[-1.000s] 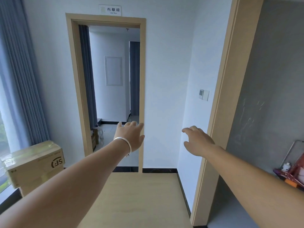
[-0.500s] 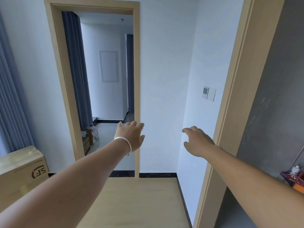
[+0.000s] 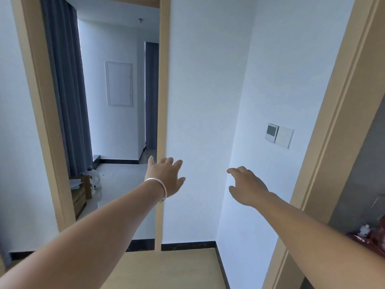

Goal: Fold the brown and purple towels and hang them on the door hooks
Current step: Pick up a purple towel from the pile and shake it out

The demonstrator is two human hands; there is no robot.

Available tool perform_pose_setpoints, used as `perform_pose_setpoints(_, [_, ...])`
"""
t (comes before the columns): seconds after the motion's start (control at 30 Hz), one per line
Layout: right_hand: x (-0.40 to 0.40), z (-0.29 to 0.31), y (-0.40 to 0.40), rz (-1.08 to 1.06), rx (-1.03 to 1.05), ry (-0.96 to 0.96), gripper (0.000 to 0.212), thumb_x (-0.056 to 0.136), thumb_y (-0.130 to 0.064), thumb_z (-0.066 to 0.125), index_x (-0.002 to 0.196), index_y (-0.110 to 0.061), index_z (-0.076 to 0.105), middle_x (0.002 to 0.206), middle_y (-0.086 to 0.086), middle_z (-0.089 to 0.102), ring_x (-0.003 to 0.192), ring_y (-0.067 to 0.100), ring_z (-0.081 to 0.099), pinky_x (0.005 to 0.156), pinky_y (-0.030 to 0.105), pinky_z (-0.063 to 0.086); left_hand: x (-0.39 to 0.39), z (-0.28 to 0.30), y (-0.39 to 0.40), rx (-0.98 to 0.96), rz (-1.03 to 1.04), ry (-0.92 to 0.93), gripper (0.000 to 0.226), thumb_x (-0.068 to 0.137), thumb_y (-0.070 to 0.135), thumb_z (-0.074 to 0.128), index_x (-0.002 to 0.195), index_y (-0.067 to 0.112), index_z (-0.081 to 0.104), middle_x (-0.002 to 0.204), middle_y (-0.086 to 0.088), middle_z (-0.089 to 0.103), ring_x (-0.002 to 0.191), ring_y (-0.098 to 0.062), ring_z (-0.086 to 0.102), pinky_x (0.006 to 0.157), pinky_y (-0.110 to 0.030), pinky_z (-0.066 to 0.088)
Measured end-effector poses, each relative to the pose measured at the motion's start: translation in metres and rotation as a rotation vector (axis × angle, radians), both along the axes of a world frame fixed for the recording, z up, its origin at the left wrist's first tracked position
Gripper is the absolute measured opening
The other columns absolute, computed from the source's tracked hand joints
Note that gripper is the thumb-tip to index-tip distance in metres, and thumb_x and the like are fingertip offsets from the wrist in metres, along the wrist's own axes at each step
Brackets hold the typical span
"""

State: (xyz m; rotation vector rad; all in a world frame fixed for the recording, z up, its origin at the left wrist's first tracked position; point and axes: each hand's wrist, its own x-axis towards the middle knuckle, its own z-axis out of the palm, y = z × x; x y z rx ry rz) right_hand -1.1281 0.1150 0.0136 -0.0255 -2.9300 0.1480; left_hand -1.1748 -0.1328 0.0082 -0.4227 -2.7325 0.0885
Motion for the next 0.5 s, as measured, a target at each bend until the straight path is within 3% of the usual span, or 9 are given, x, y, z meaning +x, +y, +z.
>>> perform_pose_setpoints(0.27, [-0.093,-0.016,-0.005,0.010,0.002,-0.014,0.057,0.094,-0.021,0.045,0.148,-0.024,0.027,0.148,0.000,0.033,0.135,0.020,0.032,0.098,0.034,0.039,-0.092,-0.015,-0.006,-0.005,0.006,0.013,0.055,0.095,0.054,0.035,0.143,0.028,0.027,0.138,0.001,0.045,0.134,-0.020,0.037,0.114,-0.057,0.015])
perform_pose_setpoints(0.5, [-0.201,-0.035,-0.003,0.091,-0.018,-0.013,0.060,0.093,-0.020,0.045,0.150,-0.023,0.025,0.149,0.001,0.031,0.135,0.022,0.033,0.100,0.035,0.038,-0.170,-0.032,-0.001,-0.004,0.086,0.018,0.075,0.093,0.059,0.035,0.151,0.031,-0.001,0.152,-0.002,0.024,0.141,-0.021,0.025,0.114,-0.058,0.012])
